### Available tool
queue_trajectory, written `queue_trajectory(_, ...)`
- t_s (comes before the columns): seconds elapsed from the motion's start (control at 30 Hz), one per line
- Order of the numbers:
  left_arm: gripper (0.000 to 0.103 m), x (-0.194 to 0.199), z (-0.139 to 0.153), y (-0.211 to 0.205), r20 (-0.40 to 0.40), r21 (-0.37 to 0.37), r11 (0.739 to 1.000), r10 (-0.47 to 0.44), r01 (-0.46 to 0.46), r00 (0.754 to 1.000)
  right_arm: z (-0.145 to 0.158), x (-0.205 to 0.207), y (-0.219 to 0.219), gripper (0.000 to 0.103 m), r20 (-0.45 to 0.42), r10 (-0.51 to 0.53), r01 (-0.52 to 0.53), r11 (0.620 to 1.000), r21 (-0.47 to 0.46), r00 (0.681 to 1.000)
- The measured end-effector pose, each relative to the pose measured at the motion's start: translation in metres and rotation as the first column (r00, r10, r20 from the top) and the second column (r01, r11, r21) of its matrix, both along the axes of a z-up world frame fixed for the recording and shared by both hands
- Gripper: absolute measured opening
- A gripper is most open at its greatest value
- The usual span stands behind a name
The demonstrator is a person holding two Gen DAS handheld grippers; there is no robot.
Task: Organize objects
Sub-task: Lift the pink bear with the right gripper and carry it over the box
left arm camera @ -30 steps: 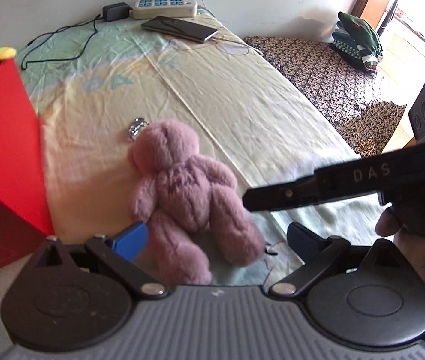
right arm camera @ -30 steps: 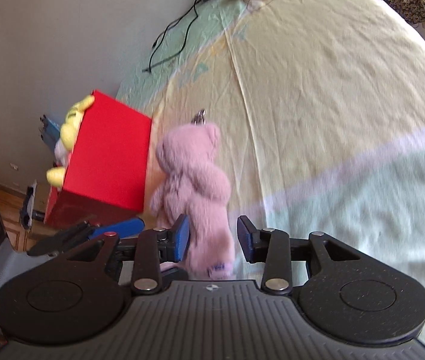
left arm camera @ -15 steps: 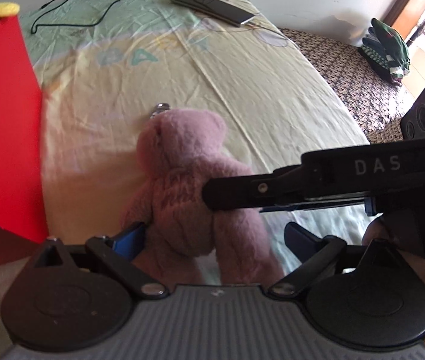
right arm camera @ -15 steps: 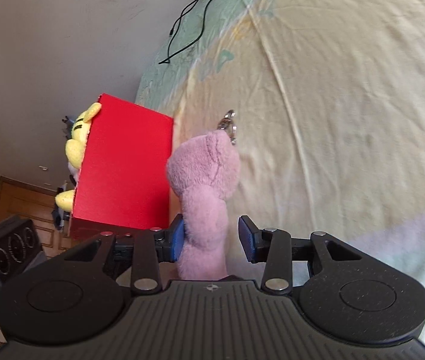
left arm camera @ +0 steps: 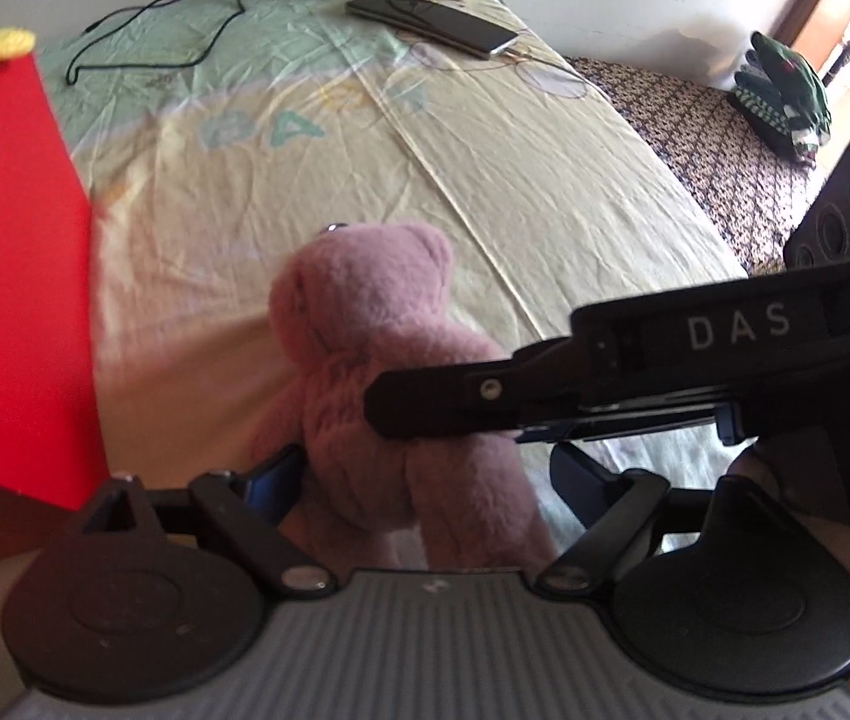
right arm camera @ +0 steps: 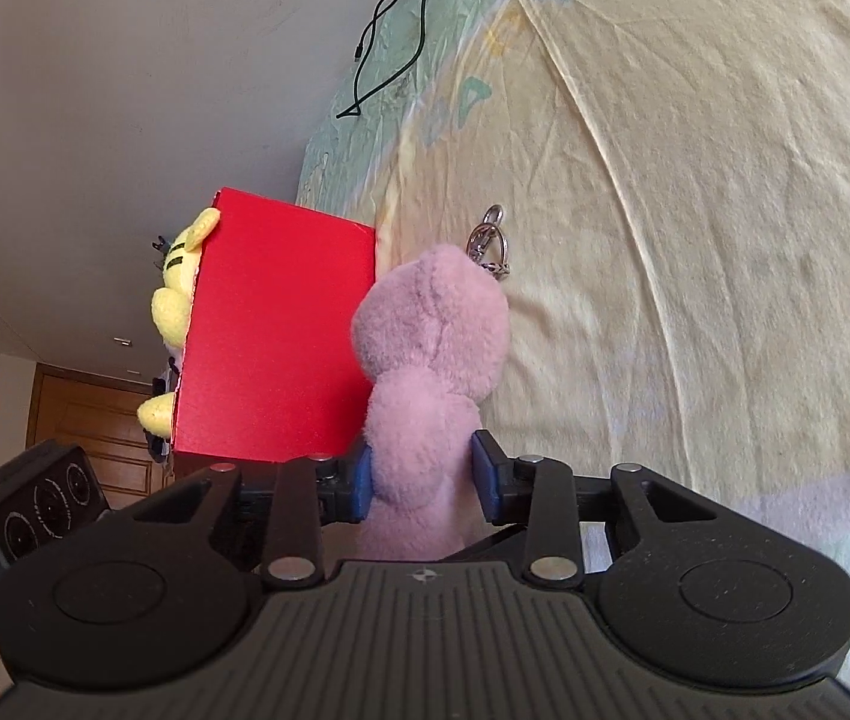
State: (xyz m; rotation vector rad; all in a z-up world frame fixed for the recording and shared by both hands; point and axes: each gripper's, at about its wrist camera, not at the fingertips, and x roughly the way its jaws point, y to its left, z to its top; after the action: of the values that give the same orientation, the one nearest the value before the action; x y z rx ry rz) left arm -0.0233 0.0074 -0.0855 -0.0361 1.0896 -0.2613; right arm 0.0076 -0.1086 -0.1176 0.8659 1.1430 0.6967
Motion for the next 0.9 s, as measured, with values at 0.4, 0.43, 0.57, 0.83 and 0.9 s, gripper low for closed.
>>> queue_trajectory(0.4, 0.081, -0.013, 0.015, -0.031, 0.047, -0.02, 0.995, -0.101, 0.102, 0.994, 0.017, -0.027, -0.027, 0.035, 0.047, -0.036, 0.039, 0.998, -0.055, 0.998)
queue_trajectory(0.43, 0.081, -0.014, 0.015, -0.033, 0.047, -0.026, 0.994, -0.107, 0.108, 0.993, 0.018, -0.03, -0.03, 0.035, 0.049, -0.044, 0.047, 0.997, -0.06, 0.998)
queue_trajectory(0.57, 0.081, -0.021, 0.022, -0.044, 0.072, -0.032, 0.99, -0.136, 0.138, 0.988, 0.025, -0.04, -0.04, 0.035, 0.069, -0.073, 0.077, 0.995, -0.063, 0.995)
queue_trajectory(0.83, 0.081, -0.032, 0.056, -0.052, 0.171, -0.043, 0.987, -0.145, 0.155, 0.975, 0.064, -0.053, -0.045, 0.035, 0.197, -0.093, 0.111, 0.991, -0.08, 0.976)
queue_trajectory(0.9, 0.081, -0.036, 0.066, -0.049, 0.203, -0.039, 0.989, -0.133, 0.144, 0.97, 0.074, -0.055, -0.044, 0.035, 0.236, -0.087, 0.108, 0.991, -0.076, 0.968)
